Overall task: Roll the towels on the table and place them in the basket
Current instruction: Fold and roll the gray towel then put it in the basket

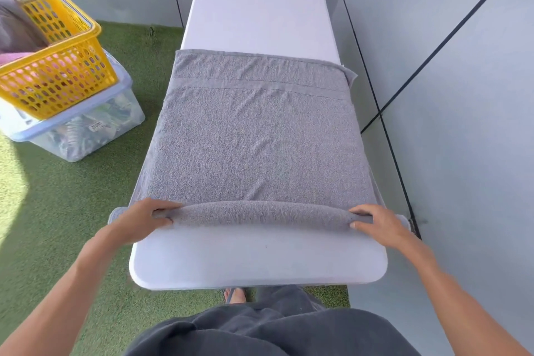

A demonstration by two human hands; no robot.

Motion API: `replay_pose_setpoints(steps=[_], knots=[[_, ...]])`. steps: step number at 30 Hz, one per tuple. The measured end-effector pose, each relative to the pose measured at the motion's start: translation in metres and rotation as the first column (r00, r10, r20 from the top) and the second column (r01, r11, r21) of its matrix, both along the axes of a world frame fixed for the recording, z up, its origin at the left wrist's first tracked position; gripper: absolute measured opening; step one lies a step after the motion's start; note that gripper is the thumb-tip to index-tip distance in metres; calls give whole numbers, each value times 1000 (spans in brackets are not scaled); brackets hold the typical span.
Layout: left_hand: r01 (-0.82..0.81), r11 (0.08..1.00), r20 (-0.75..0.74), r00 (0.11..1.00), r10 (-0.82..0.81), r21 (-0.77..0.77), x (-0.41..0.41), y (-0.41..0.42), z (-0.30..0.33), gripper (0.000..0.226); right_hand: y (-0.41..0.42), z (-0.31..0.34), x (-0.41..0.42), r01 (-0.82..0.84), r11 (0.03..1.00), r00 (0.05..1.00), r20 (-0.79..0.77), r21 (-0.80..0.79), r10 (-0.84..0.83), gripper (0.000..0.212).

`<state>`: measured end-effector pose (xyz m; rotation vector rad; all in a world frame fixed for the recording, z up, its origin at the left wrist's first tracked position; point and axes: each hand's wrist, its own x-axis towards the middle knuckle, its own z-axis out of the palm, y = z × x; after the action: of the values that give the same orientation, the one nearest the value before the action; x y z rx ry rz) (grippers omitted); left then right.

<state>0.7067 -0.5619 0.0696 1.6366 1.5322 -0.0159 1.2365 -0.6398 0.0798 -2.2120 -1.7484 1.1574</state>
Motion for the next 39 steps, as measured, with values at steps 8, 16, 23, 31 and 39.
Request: replay_pose_setpoints(steps=[8,16,23,31,39], knots=[[19,702,-127,987,102,712,29,-27,-7,10,-23,-27,-36,-101,890,907,409,444,-101,29],[138,831,-255,967,5,539,33,-18,-21,49,-10,-27,-36,-104,945,914,404,309,-31,42],[115,993,-109,988,-113,11,13,18,5,43,10,4,-5,-36,989,999,23,-141,39,27],[5,721,-109,989,99,693,28,-15,-6,17,-9,-25,-31,-71,871,950,299,487,-90,25],[157,820,-164,983,-79,550,28,-13,-25,50,-13,-24,-39,-182,921,897,443,344,12,48]])
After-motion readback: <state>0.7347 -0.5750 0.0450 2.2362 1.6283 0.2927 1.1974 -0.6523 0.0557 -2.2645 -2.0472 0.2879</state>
